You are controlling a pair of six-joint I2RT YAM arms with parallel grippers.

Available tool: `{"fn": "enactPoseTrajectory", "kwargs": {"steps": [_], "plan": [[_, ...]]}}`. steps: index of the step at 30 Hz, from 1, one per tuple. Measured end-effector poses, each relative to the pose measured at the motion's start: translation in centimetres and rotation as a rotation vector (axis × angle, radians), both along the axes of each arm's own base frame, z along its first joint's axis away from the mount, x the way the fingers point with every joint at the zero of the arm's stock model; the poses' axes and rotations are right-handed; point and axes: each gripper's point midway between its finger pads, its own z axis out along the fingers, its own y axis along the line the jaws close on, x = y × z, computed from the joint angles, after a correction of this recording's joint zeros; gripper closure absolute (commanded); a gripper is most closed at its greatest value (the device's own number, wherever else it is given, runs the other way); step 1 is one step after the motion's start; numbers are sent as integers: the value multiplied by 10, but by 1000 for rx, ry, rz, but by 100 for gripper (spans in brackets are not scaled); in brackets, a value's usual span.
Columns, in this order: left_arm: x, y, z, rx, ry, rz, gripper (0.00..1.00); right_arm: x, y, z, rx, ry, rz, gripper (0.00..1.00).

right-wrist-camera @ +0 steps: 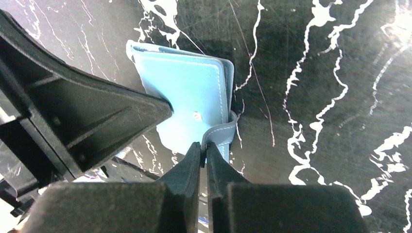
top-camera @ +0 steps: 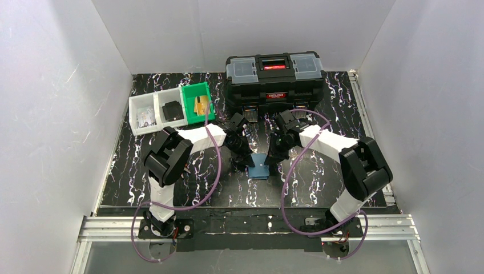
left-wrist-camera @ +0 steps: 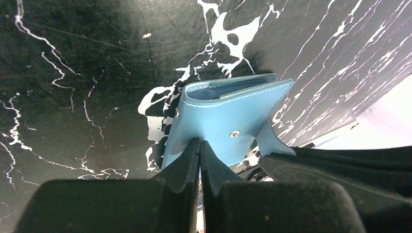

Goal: Take the credit cards out of the card holder
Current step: Close the card holder at the center of the board.

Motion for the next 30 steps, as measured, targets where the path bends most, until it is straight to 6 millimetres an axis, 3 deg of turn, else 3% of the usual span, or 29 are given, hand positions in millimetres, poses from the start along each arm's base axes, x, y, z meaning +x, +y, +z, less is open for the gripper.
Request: {"fn": "enactPoseTrajectory", "kwargs": {"steps": [6, 18, 25, 30], "plan": [[0, 0, -1, 1, -3, -13, 100, 2, 10, -15, 27, 46, -2, 99], [-3, 7, 0, 26, -42, -88, 100, 5, 23, -21, 91, 125, -48, 67], [-6, 14, 2, 68, -59, -125, 100, 7, 31, -19, 121, 123, -54, 64], [-6, 25, 11, 120, -87, -151, 100, 7, 32, -18, 124, 128, -62, 55]]}}
